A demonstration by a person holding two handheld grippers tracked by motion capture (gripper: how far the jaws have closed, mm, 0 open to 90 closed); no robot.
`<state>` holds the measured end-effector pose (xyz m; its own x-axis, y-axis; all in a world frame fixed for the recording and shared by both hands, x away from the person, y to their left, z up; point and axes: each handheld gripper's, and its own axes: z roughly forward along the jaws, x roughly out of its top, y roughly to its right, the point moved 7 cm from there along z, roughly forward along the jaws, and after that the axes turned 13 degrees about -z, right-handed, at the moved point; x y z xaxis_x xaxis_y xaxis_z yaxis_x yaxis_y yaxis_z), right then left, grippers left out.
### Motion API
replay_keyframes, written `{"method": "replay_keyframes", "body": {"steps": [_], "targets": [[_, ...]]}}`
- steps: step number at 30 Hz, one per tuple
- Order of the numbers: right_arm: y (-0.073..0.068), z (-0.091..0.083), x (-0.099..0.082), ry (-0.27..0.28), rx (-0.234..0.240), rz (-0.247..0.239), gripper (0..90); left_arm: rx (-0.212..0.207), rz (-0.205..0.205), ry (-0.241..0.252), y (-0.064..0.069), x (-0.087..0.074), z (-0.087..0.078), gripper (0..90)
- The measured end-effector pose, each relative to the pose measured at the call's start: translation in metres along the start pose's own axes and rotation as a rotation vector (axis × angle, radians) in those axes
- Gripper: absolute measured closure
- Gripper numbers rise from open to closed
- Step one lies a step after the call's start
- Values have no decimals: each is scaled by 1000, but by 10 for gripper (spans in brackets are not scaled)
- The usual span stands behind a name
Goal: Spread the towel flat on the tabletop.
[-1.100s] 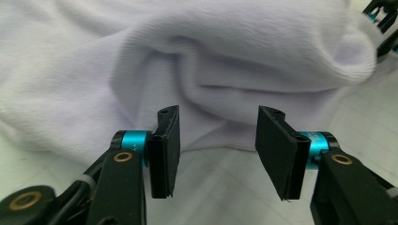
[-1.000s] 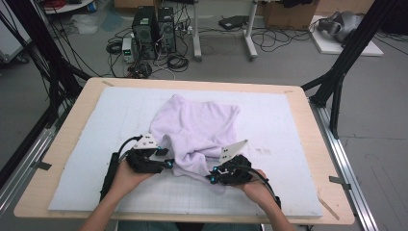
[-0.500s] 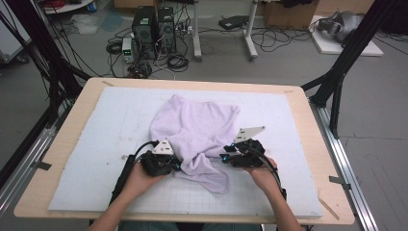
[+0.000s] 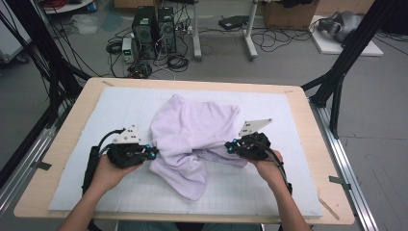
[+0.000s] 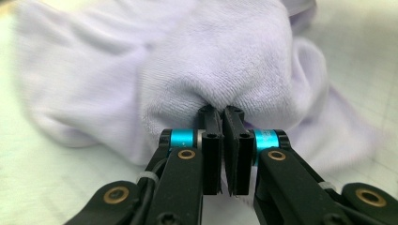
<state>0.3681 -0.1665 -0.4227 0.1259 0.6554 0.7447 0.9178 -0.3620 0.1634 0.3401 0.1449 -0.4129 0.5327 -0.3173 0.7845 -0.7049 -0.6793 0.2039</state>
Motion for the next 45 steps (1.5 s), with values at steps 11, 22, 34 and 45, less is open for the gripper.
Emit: {"method": "replay_keyframes", "body": {"steps": [11,22,34,45], "targets": [[54,40,-42,-140,-79,180,864,166,-127,-124,-67,-9,64,859],[40,20,-22,-38,-95,120,708,153,-108,-21,-49,3,29,620],[15,45,-16,-70,-38,37,635,9,-1,-79,7,-28,47,582],[25,60,-32,-168,-79,49,810,0,73,-134,17,-47,70,854]]}}
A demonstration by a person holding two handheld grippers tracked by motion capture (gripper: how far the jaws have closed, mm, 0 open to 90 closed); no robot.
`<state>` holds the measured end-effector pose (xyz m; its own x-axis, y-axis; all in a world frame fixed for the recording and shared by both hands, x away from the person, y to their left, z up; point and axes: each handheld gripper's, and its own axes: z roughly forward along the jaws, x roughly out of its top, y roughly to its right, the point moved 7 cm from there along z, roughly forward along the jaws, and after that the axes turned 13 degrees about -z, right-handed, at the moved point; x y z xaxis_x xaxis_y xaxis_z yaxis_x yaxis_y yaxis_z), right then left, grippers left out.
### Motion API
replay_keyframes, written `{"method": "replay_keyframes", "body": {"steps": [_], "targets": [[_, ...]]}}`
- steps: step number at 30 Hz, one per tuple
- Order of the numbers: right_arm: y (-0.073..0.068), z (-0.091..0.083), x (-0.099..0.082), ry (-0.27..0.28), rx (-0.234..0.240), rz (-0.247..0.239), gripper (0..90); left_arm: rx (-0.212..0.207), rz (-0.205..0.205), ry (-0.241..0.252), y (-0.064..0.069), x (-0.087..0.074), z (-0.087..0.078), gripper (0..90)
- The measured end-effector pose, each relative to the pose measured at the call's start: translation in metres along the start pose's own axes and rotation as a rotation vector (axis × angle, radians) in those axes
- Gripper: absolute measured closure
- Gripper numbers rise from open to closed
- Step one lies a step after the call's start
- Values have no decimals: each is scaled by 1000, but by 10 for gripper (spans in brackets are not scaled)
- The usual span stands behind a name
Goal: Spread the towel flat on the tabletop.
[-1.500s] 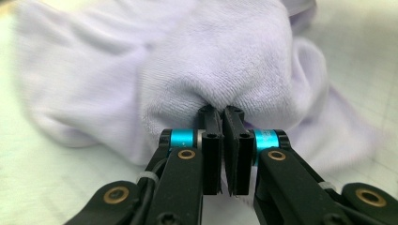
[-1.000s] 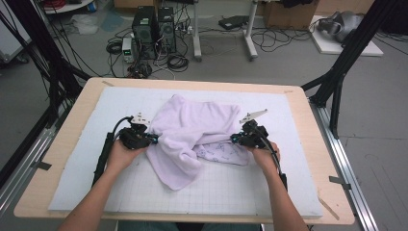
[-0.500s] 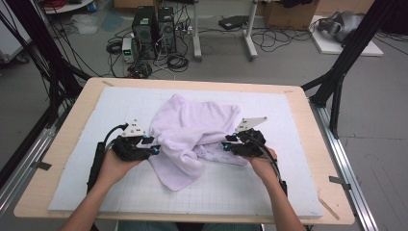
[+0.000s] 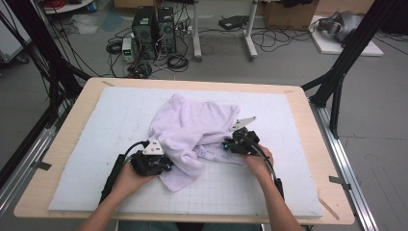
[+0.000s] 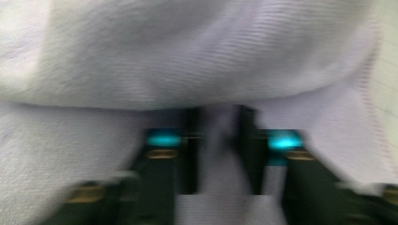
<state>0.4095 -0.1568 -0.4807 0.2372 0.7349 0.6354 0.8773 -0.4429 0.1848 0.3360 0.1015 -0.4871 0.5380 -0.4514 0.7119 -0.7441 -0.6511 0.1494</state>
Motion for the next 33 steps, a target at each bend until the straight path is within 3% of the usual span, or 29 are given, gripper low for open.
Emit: {"method": "replay_keyframes", "body": {"steps": [3,7,12,15,18,21,22,23,25,28,31,33], "targets": [[-4,-10,5,37,7,-11,822,-4,4,16,2,1,-7,876],[-6,-33,9,115,24,-10,822,-10,-9,85,3,5,-30,879],[-7,-58,4,149,18,-27,854,4,-21,128,-1,5,-56,880],[-7,-61,-1,139,22,-14,824,20,-33,156,-6,6,-70,880],[-17,-55,5,141,54,-51,781,69,-57,166,-19,6,-77,880],[-29,-41,10,139,105,-73,740,84,-112,161,-33,2,-75,875],[-33,-35,10,132,117,-77,721,71,-125,162,-33,0,-73,853],[-36,-29,10,121,128,-81,707,55,-136,159,-31,-1,-69,773],[-42,-17,11,107,149,-86,680,17,-126,130,-25,-4,-60,593],[-50,-1,14,88,182,-86,652,-29,-92,75,-13,-6,-43,490],[-57,8,23,108,198,-97,647,-31,-45,19,-5,-9,-30,509],[-62,12,30,115,191,-102,645,-27,-17,-6,-4,-10,-23,667]]}}
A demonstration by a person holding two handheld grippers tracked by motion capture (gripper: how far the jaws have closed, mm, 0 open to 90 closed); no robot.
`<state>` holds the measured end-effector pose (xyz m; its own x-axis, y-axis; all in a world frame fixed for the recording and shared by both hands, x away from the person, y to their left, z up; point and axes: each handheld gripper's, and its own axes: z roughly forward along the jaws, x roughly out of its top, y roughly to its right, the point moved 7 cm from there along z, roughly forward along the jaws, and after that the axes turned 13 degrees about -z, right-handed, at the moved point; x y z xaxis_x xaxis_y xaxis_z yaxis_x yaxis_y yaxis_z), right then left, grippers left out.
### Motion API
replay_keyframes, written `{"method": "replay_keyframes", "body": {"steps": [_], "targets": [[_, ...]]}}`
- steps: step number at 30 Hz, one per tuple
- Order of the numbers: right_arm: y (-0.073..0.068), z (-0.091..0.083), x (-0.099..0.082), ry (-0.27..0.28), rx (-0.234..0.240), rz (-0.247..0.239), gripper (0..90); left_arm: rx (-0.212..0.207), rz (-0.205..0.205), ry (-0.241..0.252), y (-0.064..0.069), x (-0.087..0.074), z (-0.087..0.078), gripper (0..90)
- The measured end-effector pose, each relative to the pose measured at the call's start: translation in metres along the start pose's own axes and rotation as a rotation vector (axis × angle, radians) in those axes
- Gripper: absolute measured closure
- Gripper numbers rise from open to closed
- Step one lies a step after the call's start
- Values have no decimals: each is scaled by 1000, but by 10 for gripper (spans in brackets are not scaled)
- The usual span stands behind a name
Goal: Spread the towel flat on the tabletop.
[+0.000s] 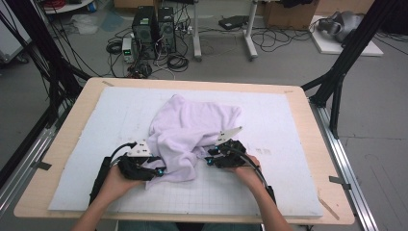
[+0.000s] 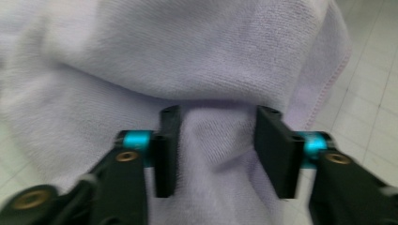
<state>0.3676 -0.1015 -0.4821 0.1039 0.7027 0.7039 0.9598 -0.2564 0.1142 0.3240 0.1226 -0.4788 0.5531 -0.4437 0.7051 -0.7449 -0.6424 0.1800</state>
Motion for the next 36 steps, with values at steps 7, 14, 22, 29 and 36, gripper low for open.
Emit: {"method": "replay_keyframes", "body": {"steps": [7,14,22,29,36], "targets": [[0,11,3,-45,-30,-23,831,-29,-14,102,4,10,-19,846],[0,-8,3,-26,-47,-64,867,-6,-75,289,-9,32,-77,846],[-2,-21,0,-9,-4,-37,718,91,-159,281,-37,24,-87,816],[-17,-10,18,45,30,-96,635,85,-197,201,-45,6,-58,506],[-34,16,28,21,76,-123,605,125,-93,31,-39,-10,-28,724]]}}
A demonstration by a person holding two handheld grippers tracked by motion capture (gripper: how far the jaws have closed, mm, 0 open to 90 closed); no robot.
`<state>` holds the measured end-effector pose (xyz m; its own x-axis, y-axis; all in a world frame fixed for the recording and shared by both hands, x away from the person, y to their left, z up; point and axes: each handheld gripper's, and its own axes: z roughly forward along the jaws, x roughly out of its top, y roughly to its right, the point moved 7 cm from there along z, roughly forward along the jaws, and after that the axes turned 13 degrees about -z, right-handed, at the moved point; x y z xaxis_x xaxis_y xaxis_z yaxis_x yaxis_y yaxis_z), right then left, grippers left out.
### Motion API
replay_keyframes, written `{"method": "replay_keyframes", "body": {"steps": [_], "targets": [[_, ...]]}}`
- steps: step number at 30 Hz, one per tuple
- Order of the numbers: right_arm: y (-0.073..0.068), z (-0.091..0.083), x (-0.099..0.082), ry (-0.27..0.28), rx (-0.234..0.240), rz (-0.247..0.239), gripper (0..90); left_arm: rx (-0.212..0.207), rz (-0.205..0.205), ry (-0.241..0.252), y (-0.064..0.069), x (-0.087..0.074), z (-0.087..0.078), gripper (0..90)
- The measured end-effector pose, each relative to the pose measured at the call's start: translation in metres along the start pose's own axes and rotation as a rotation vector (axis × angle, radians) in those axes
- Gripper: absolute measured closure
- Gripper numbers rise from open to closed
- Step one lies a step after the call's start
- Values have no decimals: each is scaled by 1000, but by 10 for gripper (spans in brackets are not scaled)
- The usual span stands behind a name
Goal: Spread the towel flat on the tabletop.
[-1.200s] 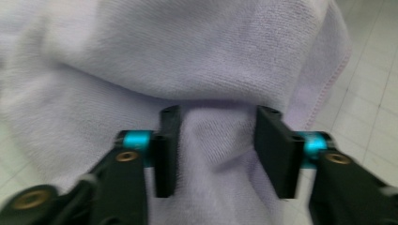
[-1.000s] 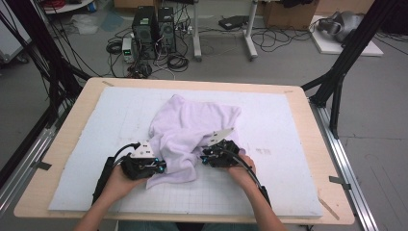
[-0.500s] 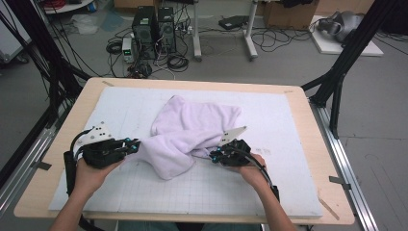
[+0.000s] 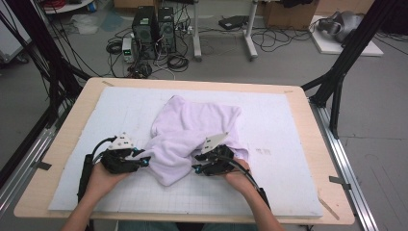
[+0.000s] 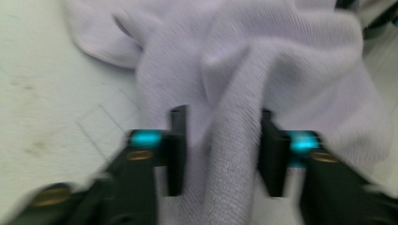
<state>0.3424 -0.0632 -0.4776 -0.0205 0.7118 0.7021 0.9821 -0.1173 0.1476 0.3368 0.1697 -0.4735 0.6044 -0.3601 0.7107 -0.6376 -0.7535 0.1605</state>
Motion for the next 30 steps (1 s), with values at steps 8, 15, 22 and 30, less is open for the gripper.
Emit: {"method": "replay_keyframes", "body": {"steps": [8,15,22,30], "targets": [[0,17,6,-14,-7,-27,836,-33,-9,65,4,6,-12,843],[-9,-32,16,55,-14,-48,844,-67,16,137,22,17,-41,848],[-43,-103,31,190,33,-99,766,-171,77,145,58,18,-58,810],[-27,-84,-2,89,-45,-20,663,-172,32,105,51,17,-42,496]]}}
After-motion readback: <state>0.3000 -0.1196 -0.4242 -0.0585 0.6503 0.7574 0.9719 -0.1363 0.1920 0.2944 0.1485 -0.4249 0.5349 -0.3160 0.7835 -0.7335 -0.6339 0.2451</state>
